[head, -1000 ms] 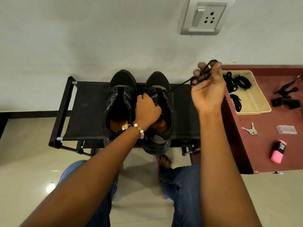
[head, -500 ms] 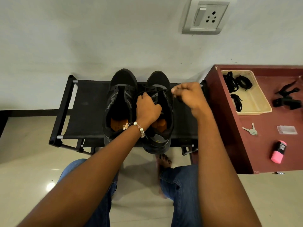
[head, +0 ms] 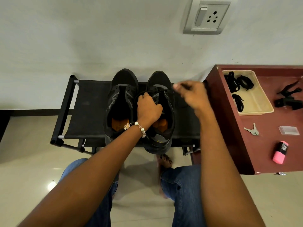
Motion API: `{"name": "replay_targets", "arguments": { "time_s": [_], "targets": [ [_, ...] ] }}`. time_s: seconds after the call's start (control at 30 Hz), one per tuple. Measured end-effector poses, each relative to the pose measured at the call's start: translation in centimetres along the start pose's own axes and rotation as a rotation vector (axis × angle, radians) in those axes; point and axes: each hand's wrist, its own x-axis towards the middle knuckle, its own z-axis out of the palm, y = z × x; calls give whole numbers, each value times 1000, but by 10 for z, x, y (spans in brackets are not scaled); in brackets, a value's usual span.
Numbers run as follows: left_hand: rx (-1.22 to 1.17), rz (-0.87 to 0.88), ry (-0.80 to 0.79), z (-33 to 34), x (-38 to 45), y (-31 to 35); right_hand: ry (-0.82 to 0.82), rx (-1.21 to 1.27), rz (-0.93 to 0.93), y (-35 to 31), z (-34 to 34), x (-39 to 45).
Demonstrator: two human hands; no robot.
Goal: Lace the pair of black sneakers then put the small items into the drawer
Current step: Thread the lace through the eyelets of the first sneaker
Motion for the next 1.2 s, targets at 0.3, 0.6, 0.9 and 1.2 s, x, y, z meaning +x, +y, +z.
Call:
{"name": "replay_targets", "arguments": {
  "time_s": [0.3, 0.6, 0.9, 1.2],
  "targets": [
    [45, -1, 11, 3, 0, 1, 27, 28, 90, -6, 2, -3],
    [121, -14, 18, 6, -2, 3, 55, 76, 169, -3, -7, -10],
    [25, 23, 127, -2, -12, 1, 144, -630, 45, -19, -13, -14],
    [87, 156, 188, -8, -14, -1, -62, -318, -150, -30, 6, -17]
  ]
}}
